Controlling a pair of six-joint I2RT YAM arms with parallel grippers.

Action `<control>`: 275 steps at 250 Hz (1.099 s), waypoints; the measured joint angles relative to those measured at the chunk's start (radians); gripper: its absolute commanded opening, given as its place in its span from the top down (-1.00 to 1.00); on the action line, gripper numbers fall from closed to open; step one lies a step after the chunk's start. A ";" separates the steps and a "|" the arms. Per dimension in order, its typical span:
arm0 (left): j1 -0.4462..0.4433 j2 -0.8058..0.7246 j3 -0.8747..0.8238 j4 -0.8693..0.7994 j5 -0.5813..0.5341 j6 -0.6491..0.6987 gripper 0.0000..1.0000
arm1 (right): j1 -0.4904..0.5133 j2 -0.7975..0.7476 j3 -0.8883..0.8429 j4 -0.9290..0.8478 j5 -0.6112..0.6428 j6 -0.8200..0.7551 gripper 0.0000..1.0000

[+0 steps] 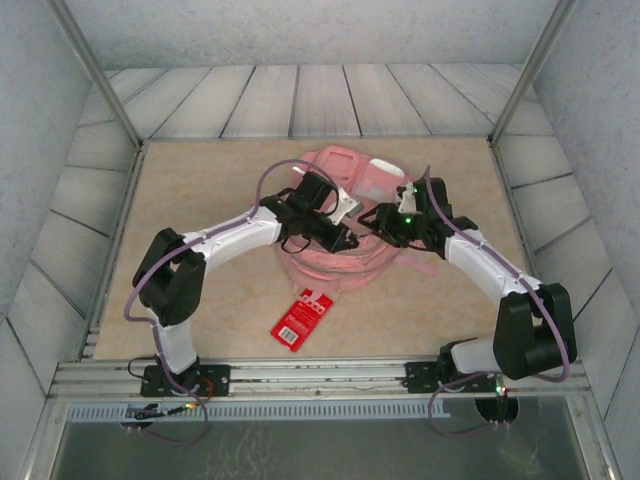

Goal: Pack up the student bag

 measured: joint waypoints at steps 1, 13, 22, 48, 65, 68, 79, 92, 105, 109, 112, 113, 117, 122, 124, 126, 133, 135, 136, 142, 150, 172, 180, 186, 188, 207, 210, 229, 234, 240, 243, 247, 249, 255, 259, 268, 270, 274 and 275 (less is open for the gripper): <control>0.000 0.000 0.000 0.000 0.000 0.000 1.00 | 0.000 0.000 -0.001 0.002 0.000 0.002 -0.17; -0.001 0.002 0.003 0.001 -0.002 0.001 1.00 | 0.000 -0.002 -0.020 0.021 0.002 0.026 -0.13; -0.002 0.002 0.003 0.001 -0.002 0.003 1.00 | 0.000 -0.005 -0.040 0.038 0.003 0.043 -0.06; -0.004 0.004 0.003 -0.002 -0.006 0.006 1.00 | 0.000 -0.007 -0.098 0.079 0.003 0.086 0.21; -0.008 0.009 0.003 -0.006 -0.008 0.007 1.00 | 0.000 -0.007 -0.113 0.103 0.004 0.108 0.42; -0.008 0.010 0.003 -0.008 -0.008 0.007 1.00 | 0.000 -0.007 -0.114 0.107 0.004 0.116 0.45; -0.009 0.010 0.003 -0.013 -0.012 0.007 1.00 | 0.000 -0.007 -0.116 0.113 0.006 0.129 0.57; -0.010 0.010 0.004 -0.019 -0.023 0.007 1.00 | 0.000 -0.007 -0.115 0.118 0.007 0.130 0.68; -0.010 0.010 0.003 -0.026 -0.034 0.006 1.00 | 0.000 -0.007 -0.114 0.120 0.009 0.138 0.77; -0.010 0.010 0.003 -0.028 -0.039 0.004 1.00 | 0.000 -0.007 -0.113 0.121 0.009 0.137 0.79; -0.010 0.010 0.003 -0.029 -0.042 0.003 1.00 | 0.000 -0.007 -0.113 0.120 0.009 0.138 0.80; -0.010 0.010 0.003 -0.031 -0.045 0.003 1.00 | 0.000 -0.007 -0.112 0.120 0.009 0.136 0.80; -0.010 0.010 0.003 -0.032 -0.050 0.001 1.00 | 0.000 -0.007 -0.111 0.120 0.011 0.137 0.83; -0.011 0.010 0.003 -0.034 -0.055 -0.002 1.00 | 0.000 -0.007 -0.110 0.119 0.013 0.134 0.86; -0.011 0.010 0.003 -0.034 -0.058 -0.003 1.00 | 0.000 -0.007 -0.109 0.118 0.014 0.132 0.87; -0.011 0.010 0.003 -0.035 -0.060 -0.005 1.00 | 0.000 -0.006 -0.108 0.116 0.014 0.136 0.88; -0.011 0.010 0.002 -0.037 -0.068 -0.010 1.00 | -0.001 -0.006 -0.106 0.112 0.014 0.129 0.91; -0.011 0.009 0.002 -0.037 -0.071 -0.012 1.00 | -0.001 -0.006 -0.105 0.110 0.014 0.126 0.93; -0.011 0.009 0.001 -0.037 -0.071 -0.013 1.00 | -0.001 -0.006 -0.105 0.109 0.014 0.124 0.93; -0.010 0.006 -0.003 -0.037 -0.079 -0.018 1.00 | -0.002 -0.005 -0.101 0.104 0.015 0.114 0.96; -0.008 -0.001 -0.013 -0.034 -0.089 -0.023 1.00 | -0.003 -0.002 -0.093 0.092 0.017 0.100 1.00; 0.018 -0.043 -0.069 -0.028 -0.122 -0.047 1.00 | -0.014 0.010 -0.067 0.052 0.026 0.052 1.00; 0.036 -0.063 -0.095 -0.026 -0.131 -0.057 1.00 | -0.021 0.017 -0.057 0.041 0.026 0.035 1.00; 0.053 -0.079 -0.114 -0.024 -0.138 -0.065 1.00 | -0.027 0.021 -0.051 0.035 0.024 0.022 1.00; 0.058 -0.084 -0.120 -0.024 -0.140 -0.067 1.00 | -0.029 0.023 -0.050 0.034 0.024 0.018 1.00; 0.123 -0.131 -0.175 -0.025 -0.167 -0.084 1.00 | -0.048 0.037 -0.033 0.019 0.011 -0.024 1.00; 0.133 -0.137 -0.182 -0.025 -0.169 -0.085 1.00 | -0.051 0.040 -0.029 0.014 0.007 -0.031 1.00; 0.184 -0.165 -0.210 -0.039 -0.204 -0.088 1.00 | -0.062 0.064 0.002 -0.021 -0.009 -0.083 1.00; 0.195 -0.169 -0.212 -0.046 -0.214 -0.087 1.00 | -0.063 0.073 0.013 -0.033 -0.012 -0.098 1.00; 0.205 -0.172 -0.212 -0.054 -0.223 -0.087 1.00 | -0.064 0.085 0.029 -0.048 -0.017 -0.115 1.00; 0.210 -0.173 -0.212 -0.056 -0.229 -0.086 1.00 | -0.064 0.091 0.037 -0.055 -0.018 -0.125 1.00; 0.214 -0.174 -0.212 -0.059 -0.233 -0.085 1.00 | -0.064 0.097 0.046 -0.063 -0.021 -0.134 1.00; 0.217 -0.175 -0.212 -0.061 -0.235 -0.084 1.00 | -0.063 0.101 0.051 -0.066 -0.021 -0.140 1.00; 0.220 -0.176 -0.211 -0.067 -0.242 -0.082 1.00 | -0.063 0.111 0.064 -0.077 -0.023 -0.154 1.00; 0.222 -0.177 -0.211 -0.071 -0.246 -0.078 1.00 | -0.063 0.119 0.074 -0.084 -0.023 -0.164 1.00; 0.222 -0.180 -0.209 -0.084 -0.253 -0.070 1.00 | -0.063 0.140 0.099 -0.101 -0.024 -0.188 1.00; 0.222 -0.180 -0.208 -0.086 -0.253 -0.069 1.00 | -0.063 0.143 0.104 -0.105 -0.024 -0.193 1.00; 0.221 -0.182 -0.207 -0.091 -0.255 -0.065 1.00 | -0.063 0.150 0.112 -0.109 -0.024 -0.200 1.00; 0.221 -0.182 -0.206 -0.092 -0.255 -0.063 1.00 | -0.063 0.153 0.115 -0.114 -0.024 -0.204 1.00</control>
